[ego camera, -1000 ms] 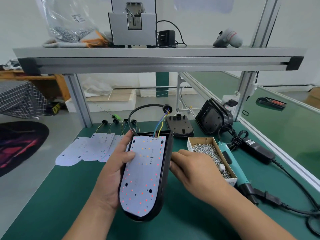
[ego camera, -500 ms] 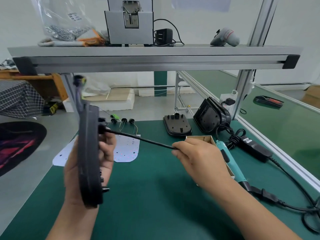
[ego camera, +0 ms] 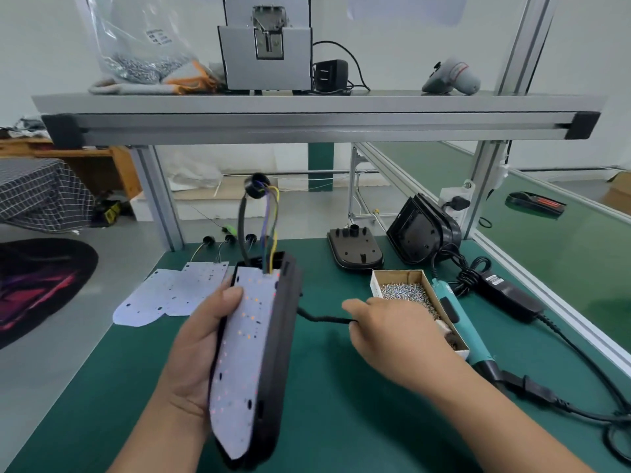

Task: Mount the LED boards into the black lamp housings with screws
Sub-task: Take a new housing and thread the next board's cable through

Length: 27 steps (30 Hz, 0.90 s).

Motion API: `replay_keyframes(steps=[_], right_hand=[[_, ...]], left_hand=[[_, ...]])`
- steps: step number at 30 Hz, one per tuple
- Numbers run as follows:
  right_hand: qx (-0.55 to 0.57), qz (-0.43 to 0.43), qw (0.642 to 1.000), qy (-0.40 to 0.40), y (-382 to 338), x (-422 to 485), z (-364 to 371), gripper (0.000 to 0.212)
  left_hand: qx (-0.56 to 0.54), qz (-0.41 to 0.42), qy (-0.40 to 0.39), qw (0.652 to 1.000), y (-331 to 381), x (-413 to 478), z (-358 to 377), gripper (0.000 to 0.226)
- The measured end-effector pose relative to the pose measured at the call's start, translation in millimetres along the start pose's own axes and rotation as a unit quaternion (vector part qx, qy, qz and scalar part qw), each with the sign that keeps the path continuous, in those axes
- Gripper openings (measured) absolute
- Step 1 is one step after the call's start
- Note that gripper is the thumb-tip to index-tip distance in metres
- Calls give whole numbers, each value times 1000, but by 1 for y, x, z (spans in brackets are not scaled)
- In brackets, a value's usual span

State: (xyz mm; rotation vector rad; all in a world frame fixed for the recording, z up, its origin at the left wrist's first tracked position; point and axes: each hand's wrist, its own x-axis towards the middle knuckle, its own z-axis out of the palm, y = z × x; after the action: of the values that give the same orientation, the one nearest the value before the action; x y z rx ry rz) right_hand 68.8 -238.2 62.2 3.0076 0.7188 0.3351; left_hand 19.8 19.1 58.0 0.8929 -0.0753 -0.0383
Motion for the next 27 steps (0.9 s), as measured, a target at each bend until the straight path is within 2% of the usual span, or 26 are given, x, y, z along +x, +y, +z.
replay_keyframes(steps=[2,4,6,7,10,12,14,15,19,21,25,27], right_hand=[[70,-31,997,15,0,-1,2,33],[132,-103,986,25,-5,0,1,48],[198,-155,967,48,-17,-2,2,36],[233,-153,959,53,-22,-4,3,31],[297,-101,949,47,-30,-2,3,50],[274,-78,958,32,-31,2,1,51],[216,-73,973,23,-29,6,2,39],[197,-72,978,18,-29,8,3,33],[123,-70,990,-9,-28,7,7,27],[102,-64,992,-26,-21,6,7,28],[100,-76,991,-47,-10,3,6,30],[138,-66,987,-58,1,1,0,42]], left_hand=[[1,-5,-19,1000,-6,0,10,72],[-4,-1,-12,1000,-12,2,16,50],[13,-8,5,1000,-16,5,19,45],[24,-10,10,1000,-17,5,23,46],[41,-13,17,999,-17,7,25,55],[36,-7,28,999,-17,7,24,54],[13,-9,35,999,-20,7,21,33],[-1,-16,47,999,-20,7,21,31],[-23,-23,111,993,-12,5,11,37],[-46,-16,123,991,-8,7,6,52],[-85,9,118,989,-5,10,4,54],[-77,7,125,989,-7,11,2,59]])
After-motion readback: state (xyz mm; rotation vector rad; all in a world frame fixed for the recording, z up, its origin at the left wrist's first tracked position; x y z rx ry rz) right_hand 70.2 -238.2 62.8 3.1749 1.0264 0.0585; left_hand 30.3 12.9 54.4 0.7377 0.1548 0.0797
